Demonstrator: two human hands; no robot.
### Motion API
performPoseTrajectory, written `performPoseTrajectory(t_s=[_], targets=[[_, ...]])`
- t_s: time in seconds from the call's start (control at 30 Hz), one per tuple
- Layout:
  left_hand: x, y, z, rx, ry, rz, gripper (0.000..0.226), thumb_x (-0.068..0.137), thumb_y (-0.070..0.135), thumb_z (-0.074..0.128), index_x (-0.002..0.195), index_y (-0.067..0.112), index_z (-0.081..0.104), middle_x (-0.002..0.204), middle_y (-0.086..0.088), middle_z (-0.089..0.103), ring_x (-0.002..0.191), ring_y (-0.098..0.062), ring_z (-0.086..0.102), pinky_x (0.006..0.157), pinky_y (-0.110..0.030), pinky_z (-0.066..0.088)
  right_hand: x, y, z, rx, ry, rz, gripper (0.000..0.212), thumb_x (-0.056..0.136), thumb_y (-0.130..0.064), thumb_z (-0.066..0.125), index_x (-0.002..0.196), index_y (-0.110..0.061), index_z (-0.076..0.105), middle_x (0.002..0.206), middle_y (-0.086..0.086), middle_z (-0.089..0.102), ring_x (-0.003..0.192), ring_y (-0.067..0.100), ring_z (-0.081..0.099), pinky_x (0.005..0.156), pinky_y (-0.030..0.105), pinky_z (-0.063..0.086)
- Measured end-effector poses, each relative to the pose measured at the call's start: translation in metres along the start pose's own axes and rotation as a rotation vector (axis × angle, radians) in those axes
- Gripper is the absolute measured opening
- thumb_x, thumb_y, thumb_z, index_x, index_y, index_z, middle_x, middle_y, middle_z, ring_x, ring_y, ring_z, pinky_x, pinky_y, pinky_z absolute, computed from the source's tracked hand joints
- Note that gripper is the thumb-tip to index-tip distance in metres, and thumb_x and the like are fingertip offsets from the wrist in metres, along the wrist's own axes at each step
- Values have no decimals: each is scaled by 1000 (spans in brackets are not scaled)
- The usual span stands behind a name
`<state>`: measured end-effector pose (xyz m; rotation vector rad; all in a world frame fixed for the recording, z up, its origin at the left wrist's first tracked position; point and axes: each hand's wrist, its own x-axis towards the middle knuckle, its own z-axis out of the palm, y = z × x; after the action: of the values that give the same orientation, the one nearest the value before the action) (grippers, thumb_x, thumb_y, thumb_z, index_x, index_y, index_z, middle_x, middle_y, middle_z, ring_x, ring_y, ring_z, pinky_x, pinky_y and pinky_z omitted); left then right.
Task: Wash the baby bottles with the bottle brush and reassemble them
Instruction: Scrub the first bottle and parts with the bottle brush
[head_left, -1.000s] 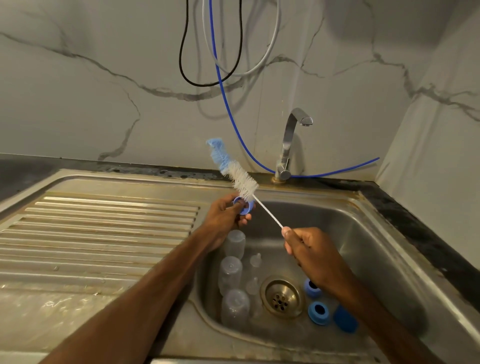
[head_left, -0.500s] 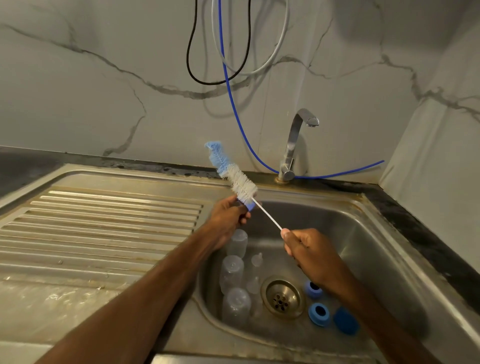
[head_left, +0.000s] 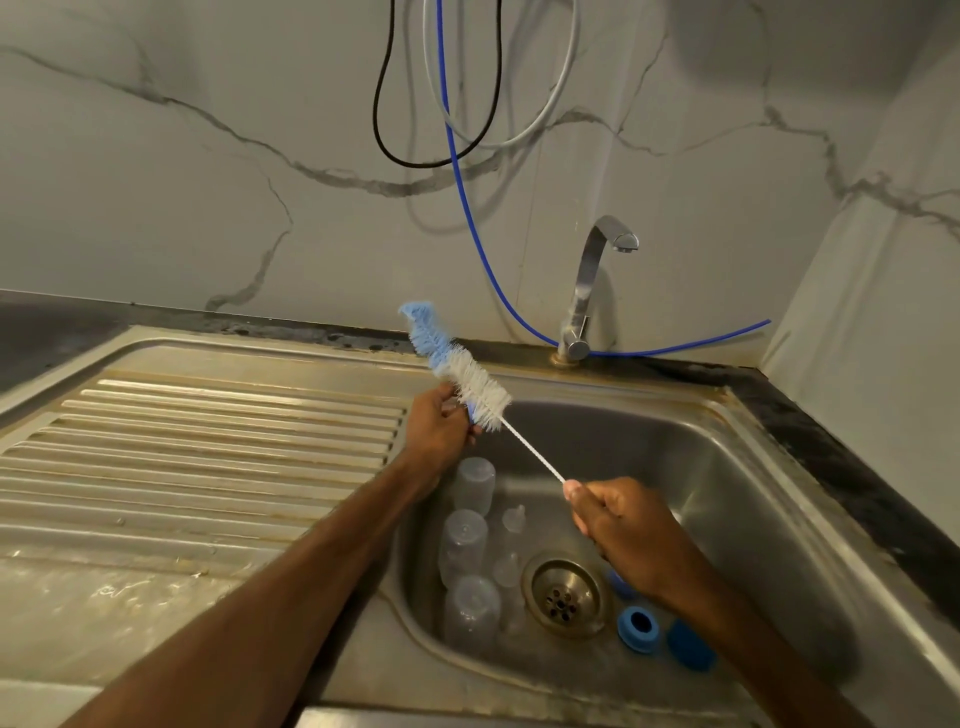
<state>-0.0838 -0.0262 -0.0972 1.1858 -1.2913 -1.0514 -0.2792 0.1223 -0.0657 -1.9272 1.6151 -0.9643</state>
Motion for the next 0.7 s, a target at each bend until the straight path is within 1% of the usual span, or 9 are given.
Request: performPoseTrajectory(t_s=[0.1, 0.17, 0.23, 0.27, 0.37, 0.43, 0.53, 0.63, 0.7], targets=[[-3, 4, 4, 45, -35, 73, 24, 101, 14, 63, 124, 11, 68, 94, -2, 74, 75, -8, 69, 63, -17, 55, 7, 0, -3, 16, 49, -10, 55, 105, -30, 46, 63, 5, 50, 48, -3, 42, 46, 9, 38, 54, 33, 36], [-5, 4, 10, 101, -70, 144, 23, 100, 13, 64, 122, 12, 69, 100, -3, 74, 87, -14, 72, 72, -25, 60, 15, -1, -1, 18, 84, -3, 54, 106, -30, 46, 64, 4, 52, 47, -3, 43, 46, 8, 40, 55, 33, 37], [-3, 2, 9, 146, -40, 160, 23, 100, 15, 64, 122, 13, 69, 106, -2, 75, 92, -13, 72, 80, -30, 62, 12, 1, 1, 17, 70, 3, 54, 105, -31, 47, 63, 3, 51, 47, -4, 43, 46, 8, 39, 54, 32, 36], [-2, 1, 6, 143, -4, 145, 22, 100, 16, 64, 121, 13, 70, 105, -1, 75, 92, -11, 72, 79, -28, 61, 8, 3, 1, 9, 53, 5, 55, 105, -31, 47, 61, 0, 50, 47, -4, 42, 45, 7, 38, 53, 31, 35], [-2, 3, 1, 86, 75, 75, 16, 101, 17, 64, 113, 13, 74, 93, 5, 76, 84, -5, 72, 70, -16, 56, 1, 7, -1, 1, 33, 7, 54, 105, -30, 47, 58, -5, 48, 47, -5, 40, 45, 7, 37, 52, 31, 35], [-4, 4, 4, 83, 70, 84, 19, 101, 21, 63, 114, 13, 75, 96, 0, 77, 83, -7, 71, 68, -17, 53, 9, 7, -1, 9, 49, 17, 55, 105, -31, 47, 61, 1, 49, 47, -5, 41, 44, 6, 37, 53, 32, 35], [-6, 4, 8, 15, 20, 71, 23, 105, 20, 54, 122, 10, 68, 104, -8, 75, 77, -12, 71, 61, -19, 55, 15, 3, 3, 50, 30, 41, 54, 105, -33, 48, 62, 0, 52, 46, -6, 42, 44, 4, 37, 53, 29, 33], [-4, 5, 3, -62, 3, -18, 24, 107, 19, 49, 124, 9, 63, 91, -6, 76, 65, -13, 70, 57, -23, 58, 4, 3, 5, 46, -9, 40, 51, 105, -31, 48, 60, -7, 53, 45, -7, 39, 42, 4, 35, 51, 27, 32], [-3, 5, 3, -77, -16, -42, 27, 108, 17, 49, 125, 4, 65, 82, -6, 74, 59, -8, 66, 56, -20, 55, 4, 4, 3, 69, -1, 47, 50, 106, -30, 48, 61, -10, 54, 45, -7, 39, 42, 4, 34, 50, 27, 31]])
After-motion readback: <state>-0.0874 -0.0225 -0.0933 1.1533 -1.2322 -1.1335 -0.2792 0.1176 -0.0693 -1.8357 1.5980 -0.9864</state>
